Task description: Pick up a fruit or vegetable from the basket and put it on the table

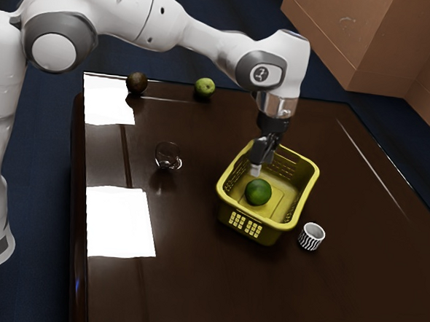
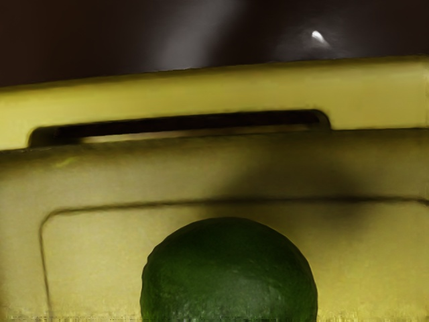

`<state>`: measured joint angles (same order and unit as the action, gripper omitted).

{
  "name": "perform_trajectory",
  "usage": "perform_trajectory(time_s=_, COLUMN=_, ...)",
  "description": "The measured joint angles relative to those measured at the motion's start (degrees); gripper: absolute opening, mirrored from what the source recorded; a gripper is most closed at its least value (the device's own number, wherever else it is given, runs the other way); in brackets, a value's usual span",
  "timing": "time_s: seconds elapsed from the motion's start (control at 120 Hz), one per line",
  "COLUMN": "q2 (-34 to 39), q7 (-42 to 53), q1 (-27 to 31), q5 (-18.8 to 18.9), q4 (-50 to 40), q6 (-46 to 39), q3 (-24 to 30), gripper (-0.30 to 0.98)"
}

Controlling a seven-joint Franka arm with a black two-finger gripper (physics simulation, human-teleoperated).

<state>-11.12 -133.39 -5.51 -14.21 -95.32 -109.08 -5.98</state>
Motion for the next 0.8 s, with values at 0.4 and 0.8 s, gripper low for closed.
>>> perform_trajectory(time_s=0.4, q2=3.75, q7=-1.98, q1=-1.66, q5=-2.49, q4=-8.14, q6=-5.49, q3=0.0, gripper=0.69)
perform_trajectory(time_s=0.8, q2=3.96, q7=-2.89, q1=-0.9, q5=-3.42, q4=-9.56, q6=-6.87, q3=-1.2, gripper=0.69)
